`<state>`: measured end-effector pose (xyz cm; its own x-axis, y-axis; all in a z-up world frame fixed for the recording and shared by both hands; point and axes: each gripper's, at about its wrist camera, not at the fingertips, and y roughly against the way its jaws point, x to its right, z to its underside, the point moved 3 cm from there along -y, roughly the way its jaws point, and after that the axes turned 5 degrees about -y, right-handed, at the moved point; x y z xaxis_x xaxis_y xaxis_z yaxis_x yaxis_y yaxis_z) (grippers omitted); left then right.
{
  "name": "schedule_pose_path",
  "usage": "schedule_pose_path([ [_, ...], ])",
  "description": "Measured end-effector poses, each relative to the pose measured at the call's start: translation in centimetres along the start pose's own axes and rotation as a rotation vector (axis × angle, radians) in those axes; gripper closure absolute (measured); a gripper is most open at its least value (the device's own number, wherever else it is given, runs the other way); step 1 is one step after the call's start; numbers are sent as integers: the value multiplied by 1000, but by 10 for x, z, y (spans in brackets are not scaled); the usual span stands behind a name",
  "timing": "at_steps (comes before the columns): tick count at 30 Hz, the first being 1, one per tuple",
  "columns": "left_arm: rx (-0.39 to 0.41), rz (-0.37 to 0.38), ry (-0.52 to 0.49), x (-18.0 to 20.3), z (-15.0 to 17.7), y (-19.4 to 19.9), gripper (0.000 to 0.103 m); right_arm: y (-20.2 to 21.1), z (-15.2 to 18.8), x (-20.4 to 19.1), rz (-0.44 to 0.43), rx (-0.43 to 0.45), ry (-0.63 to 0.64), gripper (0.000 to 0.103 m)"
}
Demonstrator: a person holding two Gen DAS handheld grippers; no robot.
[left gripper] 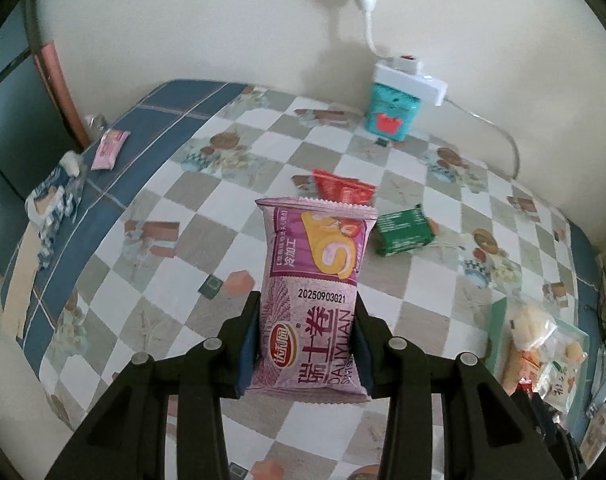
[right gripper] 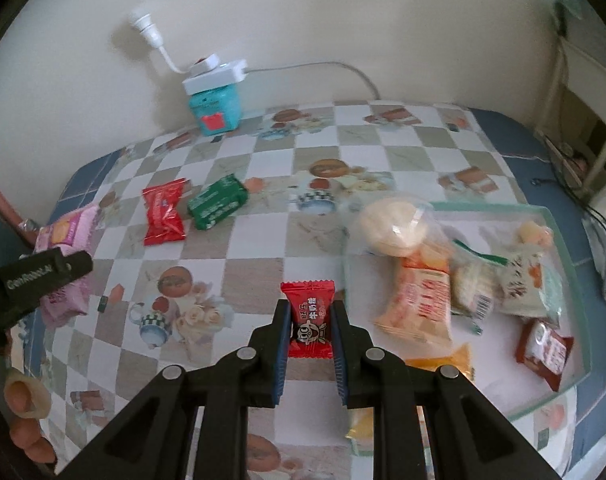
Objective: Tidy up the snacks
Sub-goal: 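Lift and carry the roll-cake bag and red candy over the white tray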
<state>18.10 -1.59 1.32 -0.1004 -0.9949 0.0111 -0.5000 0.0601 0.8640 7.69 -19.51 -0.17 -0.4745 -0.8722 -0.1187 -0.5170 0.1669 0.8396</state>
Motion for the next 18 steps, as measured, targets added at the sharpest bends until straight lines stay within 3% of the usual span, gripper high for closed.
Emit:
schedule_pose_path([
  [18,68,74,-198,98,7,33,60,20,-8,75,26,51,-151,82],
])
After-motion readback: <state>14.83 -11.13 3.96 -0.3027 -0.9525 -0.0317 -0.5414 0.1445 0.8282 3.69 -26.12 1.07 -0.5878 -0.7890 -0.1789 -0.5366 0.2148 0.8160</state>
